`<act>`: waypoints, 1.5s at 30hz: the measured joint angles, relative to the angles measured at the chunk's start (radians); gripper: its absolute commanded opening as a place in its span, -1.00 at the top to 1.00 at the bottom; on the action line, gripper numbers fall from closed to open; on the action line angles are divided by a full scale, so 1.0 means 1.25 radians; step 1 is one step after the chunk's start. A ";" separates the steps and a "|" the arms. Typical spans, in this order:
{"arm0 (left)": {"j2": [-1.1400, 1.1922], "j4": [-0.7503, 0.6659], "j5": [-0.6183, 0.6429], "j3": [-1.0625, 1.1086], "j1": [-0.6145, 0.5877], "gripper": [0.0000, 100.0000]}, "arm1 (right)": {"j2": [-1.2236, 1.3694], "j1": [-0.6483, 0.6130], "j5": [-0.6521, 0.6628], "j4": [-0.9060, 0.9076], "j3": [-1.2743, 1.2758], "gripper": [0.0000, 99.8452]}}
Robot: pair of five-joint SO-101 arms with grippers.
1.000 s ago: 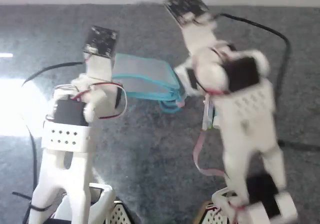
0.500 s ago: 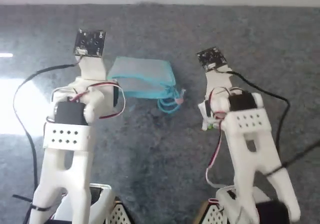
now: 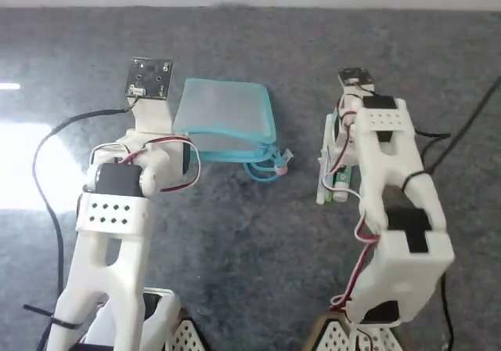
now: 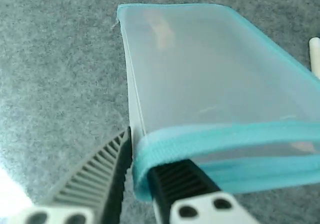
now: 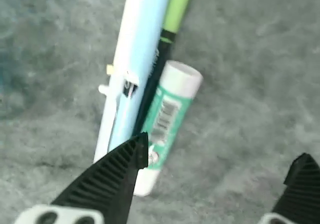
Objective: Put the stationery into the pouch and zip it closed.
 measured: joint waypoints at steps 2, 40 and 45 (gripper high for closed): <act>0.000 0.000 0.000 0.000 0.000 0.98 | 0.034 -0.009 -0.014 0.015 -0.033 0.33; 0.000 -0.002 0.000 0.016 -0.001 0.98 | -0.493 -0.212 -0.176 -0.029 -0.161 0.99; 0.000 0.053 0.000 -0.018 0.001 0.98 | -0.772 -0.298 -0.178 -0.371 0.171 0.99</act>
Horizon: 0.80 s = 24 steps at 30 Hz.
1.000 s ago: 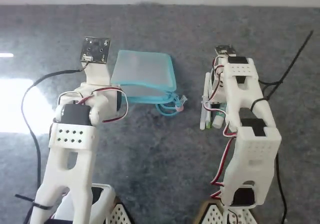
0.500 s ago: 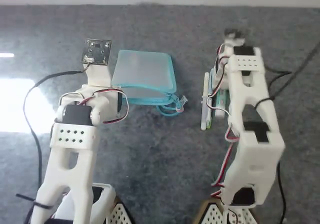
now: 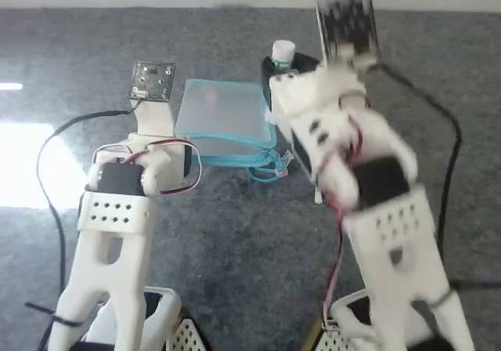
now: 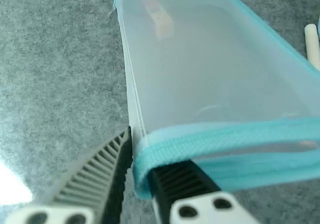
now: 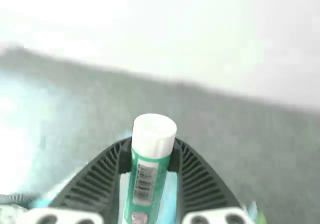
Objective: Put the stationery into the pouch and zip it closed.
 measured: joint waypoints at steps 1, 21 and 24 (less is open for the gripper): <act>0.000 0.021 0.000 -0.023 0.000 0.98 | -0.041 -0.002 0.000 -0.082 0.081 0.99; 0.354 0.167 0.050 -0.454 0.017 0.98 | -0.135 -0.101 0.145 -0.480 0.395 0.99; 0.355 0.167 0.052 -0.471 0.021 0.98 | -0.179 -0.120 0.147 -0.480 0.423 0.99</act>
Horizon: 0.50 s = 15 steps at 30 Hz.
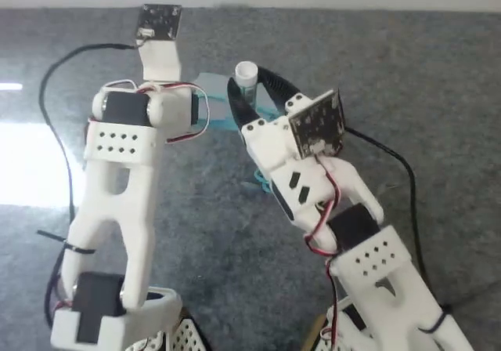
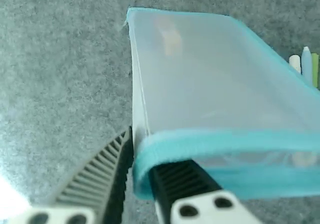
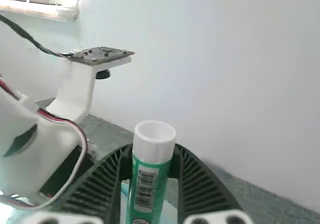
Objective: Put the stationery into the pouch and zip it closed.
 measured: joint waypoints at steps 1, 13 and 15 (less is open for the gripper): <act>0.005 0.000 0.001 -0.006 0.000 0.98 | -0.005 -0.004 0.000 0.000 0.004 0.99; 0.006 0.034 0.001 -0.044 0.015 0.98 | 0.153 -0.023 0.043 -0.128 0.006 0.99; 0.006 0.045 0.001 -0.053 0.015 0.98 | 0.177 -0.023 0.043 -0.140 0.006 0.99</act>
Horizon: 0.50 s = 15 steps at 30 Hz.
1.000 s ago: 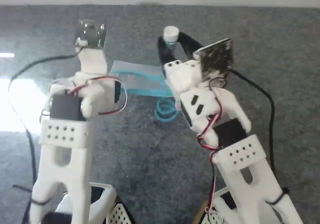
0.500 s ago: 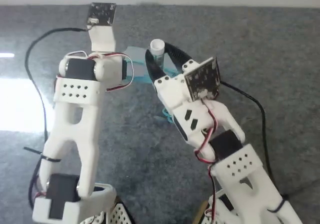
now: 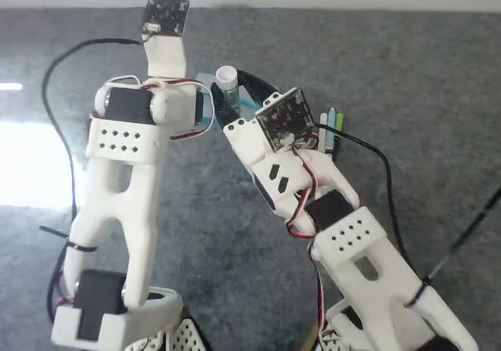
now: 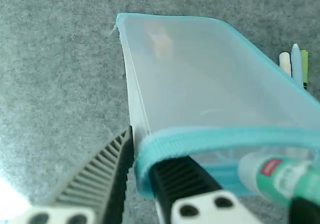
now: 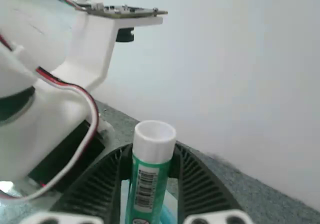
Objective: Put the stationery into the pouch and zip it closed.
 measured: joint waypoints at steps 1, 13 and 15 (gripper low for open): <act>0.000 0.005 0.000 -0.002 0.000 0.98 | 0.004 0.001 0.000 -0.004 0.000 0.99; 0.000 0.039 0.000 -0.034 0.002 0.98 | 0.036 0.015 0.075 -0.098 0.010 0.99; 0.000 0.039 0.000 -0.034 0.004 0.98 | 0.058 0.014 0.082 -0.101 0.011 0.99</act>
